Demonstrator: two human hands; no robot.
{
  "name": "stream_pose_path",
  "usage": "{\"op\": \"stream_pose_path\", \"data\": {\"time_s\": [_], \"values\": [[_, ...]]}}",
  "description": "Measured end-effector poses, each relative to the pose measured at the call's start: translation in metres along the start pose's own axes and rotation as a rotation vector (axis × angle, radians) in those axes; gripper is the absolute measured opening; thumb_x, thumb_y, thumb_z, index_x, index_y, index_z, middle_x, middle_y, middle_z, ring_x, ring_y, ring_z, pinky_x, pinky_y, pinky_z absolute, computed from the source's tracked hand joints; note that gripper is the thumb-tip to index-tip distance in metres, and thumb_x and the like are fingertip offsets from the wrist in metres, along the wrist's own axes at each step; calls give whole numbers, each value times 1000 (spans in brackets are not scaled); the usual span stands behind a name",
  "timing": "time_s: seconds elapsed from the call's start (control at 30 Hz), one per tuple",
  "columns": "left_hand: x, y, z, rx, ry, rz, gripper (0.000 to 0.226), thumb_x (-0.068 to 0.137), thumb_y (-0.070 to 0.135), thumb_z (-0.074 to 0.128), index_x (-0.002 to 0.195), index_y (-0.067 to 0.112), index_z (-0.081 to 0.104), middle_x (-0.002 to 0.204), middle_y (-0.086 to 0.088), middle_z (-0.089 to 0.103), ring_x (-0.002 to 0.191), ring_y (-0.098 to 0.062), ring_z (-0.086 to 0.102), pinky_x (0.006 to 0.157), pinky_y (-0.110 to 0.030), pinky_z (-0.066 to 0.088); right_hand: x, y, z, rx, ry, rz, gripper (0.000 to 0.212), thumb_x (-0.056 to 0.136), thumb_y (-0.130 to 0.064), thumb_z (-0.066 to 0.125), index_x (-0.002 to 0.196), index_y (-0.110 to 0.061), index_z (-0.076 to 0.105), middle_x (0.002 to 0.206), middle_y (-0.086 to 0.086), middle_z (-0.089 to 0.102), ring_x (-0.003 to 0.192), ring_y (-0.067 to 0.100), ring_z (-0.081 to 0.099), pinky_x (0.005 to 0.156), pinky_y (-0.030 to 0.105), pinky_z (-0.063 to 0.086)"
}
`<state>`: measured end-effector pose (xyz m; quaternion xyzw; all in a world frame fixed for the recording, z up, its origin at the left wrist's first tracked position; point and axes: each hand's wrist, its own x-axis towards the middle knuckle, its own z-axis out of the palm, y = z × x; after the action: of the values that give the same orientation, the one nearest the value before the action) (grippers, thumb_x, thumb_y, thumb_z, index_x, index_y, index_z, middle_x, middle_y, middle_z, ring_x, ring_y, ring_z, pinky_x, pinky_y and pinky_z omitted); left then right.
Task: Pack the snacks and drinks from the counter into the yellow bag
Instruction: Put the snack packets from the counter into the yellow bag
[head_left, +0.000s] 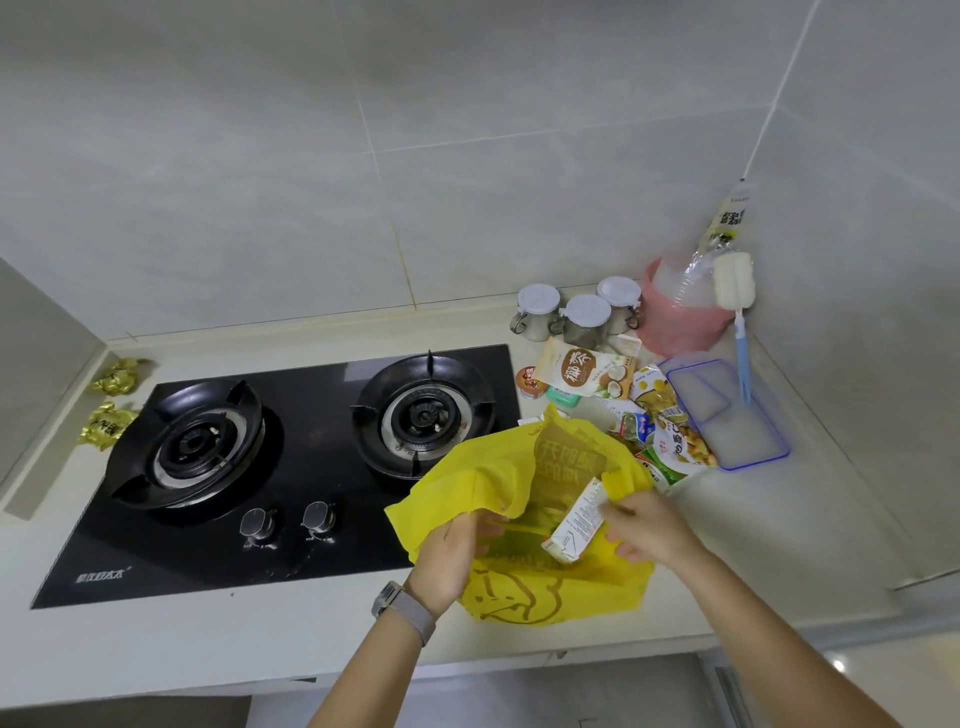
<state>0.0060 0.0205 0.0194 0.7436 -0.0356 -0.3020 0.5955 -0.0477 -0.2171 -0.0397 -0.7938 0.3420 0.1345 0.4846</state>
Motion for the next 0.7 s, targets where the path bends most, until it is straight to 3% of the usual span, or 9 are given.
{"op": "stream_pose_path", "data": {"time_s": [0.1,0.17,0.2,0.27,0.33,0.43,0.5,0.57,0.7], "values": [[-3,13,0,-28,-23,122,45,95,36,36,88,6,70,94,-10,73,91,-27,66,87,-41,50,7,10,-32,123,230,-102,22,88,-18,60,75,-4,69,64,10,69,54,27,65,62,42,58],[-6,18,0,-18,17,248,41,98,28,37,94,8,72,92,-8,74,88,-24,67,82,-34,52,18,20,-49,90,393,-149,12,83,-10,62,74,-2,66,69,16,68,65,34,66,68,46,57],[-9,21,1,3,54,330,37,95,29,41,93,12,73,91,-5,74,86,-20,68,79,-29,52,24,26,-56,37,465,-153,6,79,-5,64,77,1,64,77,19,68,74,38,65,72,41,54],[-15,25,0,99,138,512,31,88,32,46,86,21,75,88,4,75,84,-11,68,76,-22,51,36,37,-67,-93,560,-138,16,72,0,68,86,1,62,90,23,64,90,40,58,76,35,44],[-15,28,-2,294,211,723,24,87,29,49,89,25,73,89,11,73,89,-8,65,79,-24,51,47,43,-74,-169,551,-121,35,67,1,72,100,-1,62,103,24,61,102,41,51,86,40,42],[-4,24,-7,707,290,915,25,84,21,50,96,26,72,107,13,67,117,-16,51,100,-35,39,62,42,-75,-317,402,-127,62,68,-10,77,125,-8,52,120,19,55,117,37,42,100,43,33],[4,17,-7,889,330,906,28,80,20,49,95,31,71,120,13,61,133,-22,35,108,-42,25,70,37,-73,-347,293,-97,78,71,-25,77,139,-17,38,135,16,42,129,33,34,108,39,26],[7,10,-5,984,353,785,34,78,24,47,104,36,66,132,12,53,140,-23,22,112,-47,13,80,35,-71,-346,250,-107,86,73,-34,76,144,-22,29,145,13,30,136,31,27,111,36,23],[10,-7,-6,1016,350,471,50,77,26,46,125,37,51,147,10,35,144,-24,7,111,-53,1,95,40,-65,-400,267,-160,85,72,-35,76,144,-26,32,146,9,30,137,29,26,110,36,24]]}}
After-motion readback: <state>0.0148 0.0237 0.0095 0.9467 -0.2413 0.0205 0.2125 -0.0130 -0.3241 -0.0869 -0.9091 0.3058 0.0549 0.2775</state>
